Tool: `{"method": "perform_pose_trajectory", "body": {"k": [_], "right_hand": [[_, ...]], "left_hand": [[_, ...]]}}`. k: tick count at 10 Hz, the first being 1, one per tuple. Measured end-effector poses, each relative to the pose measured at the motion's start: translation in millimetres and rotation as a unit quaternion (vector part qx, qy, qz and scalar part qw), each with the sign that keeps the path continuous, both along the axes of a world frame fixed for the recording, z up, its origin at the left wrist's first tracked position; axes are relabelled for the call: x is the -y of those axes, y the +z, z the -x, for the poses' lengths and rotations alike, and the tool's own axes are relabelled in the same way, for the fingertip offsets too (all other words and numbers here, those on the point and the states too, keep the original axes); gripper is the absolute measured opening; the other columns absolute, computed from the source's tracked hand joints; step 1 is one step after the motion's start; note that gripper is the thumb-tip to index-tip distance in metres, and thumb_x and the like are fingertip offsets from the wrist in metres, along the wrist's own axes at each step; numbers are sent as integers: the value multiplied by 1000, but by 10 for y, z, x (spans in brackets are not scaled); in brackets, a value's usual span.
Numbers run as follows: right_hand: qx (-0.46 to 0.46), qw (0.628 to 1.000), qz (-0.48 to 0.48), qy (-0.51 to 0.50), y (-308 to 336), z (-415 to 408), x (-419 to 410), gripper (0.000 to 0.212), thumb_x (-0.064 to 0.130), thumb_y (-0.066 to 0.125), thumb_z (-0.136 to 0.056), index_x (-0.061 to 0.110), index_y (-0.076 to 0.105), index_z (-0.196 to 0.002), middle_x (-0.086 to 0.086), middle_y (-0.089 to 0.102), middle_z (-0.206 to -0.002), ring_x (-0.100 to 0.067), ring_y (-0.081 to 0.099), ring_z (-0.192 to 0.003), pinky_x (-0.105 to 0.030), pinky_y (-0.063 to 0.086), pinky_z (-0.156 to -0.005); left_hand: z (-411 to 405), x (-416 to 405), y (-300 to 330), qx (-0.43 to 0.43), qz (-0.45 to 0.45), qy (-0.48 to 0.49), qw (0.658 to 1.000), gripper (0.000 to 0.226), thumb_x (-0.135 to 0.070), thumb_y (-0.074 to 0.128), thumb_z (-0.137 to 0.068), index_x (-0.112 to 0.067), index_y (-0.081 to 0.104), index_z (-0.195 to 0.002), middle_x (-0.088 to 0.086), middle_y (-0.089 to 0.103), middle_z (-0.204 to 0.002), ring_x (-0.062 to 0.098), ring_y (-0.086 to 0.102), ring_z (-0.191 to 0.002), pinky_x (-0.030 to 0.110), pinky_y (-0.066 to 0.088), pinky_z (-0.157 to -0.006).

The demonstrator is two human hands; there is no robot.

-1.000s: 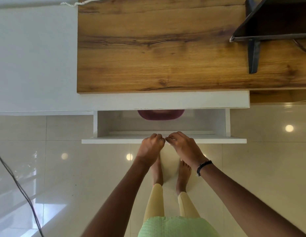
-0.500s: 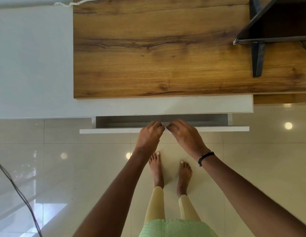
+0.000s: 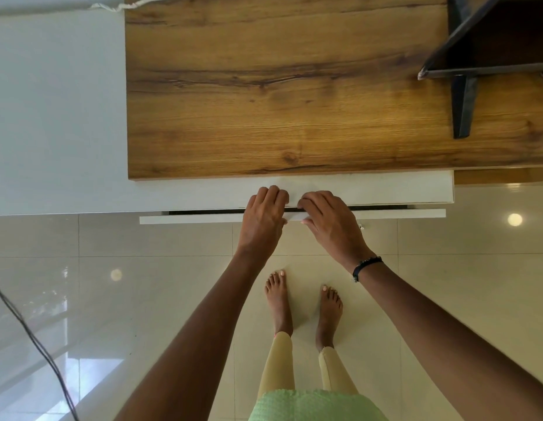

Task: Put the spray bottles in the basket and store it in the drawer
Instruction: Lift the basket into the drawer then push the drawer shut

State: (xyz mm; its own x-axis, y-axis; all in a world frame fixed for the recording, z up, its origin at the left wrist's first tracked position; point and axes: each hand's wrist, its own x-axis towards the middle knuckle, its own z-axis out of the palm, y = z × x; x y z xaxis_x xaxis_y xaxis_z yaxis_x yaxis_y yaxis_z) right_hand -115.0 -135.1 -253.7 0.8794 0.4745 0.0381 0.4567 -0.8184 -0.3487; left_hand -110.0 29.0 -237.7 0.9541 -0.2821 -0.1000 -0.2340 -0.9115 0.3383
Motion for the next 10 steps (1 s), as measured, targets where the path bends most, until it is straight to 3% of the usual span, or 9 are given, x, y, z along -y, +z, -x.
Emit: {"method": "perform_pose_trajectory", "body": {"k": [1, 5, 10], "right_hand": [[16, 1000, 5, -3, -15, -33, -16, 25, 8, 62, -85, 10, 60, -110, -6, 64, -108, -21, 57, -101, -25, 43, -85], [20, 999, -23, -10, -41, -143, -61, 14, 4, 60, -86, 9, 62, -99, -8, 66, -98, -23, 60, -91, -29, 50, -74], [31, 999, -17, -11, -61, -158, -80, 13, 2, 58, -87, 9, 62, -97, -7, 65, -97, -22, 59, -89, -28, 48, -72]], "left_hand": [[-40, 4, -8, 3, 9, 5, 1000, 48, -9, 89, -55, -5, 61, -94, 9, 64, -89, 23, 59, -77, 34, 53, -66], [-161, 23, -61, 21, -2, 0, 1000, 29, 3, 82, -61, -7, 62, -81, 8, 64, -76, 22, 57, -65, 32, 51, -59], [-164, 15, -89, 16, -8, -8, 1000, 30, 5, 80, -60, -7, 62, -79, 7, 63, -74, 21, 56, -64, 32, 51, -58]]}}
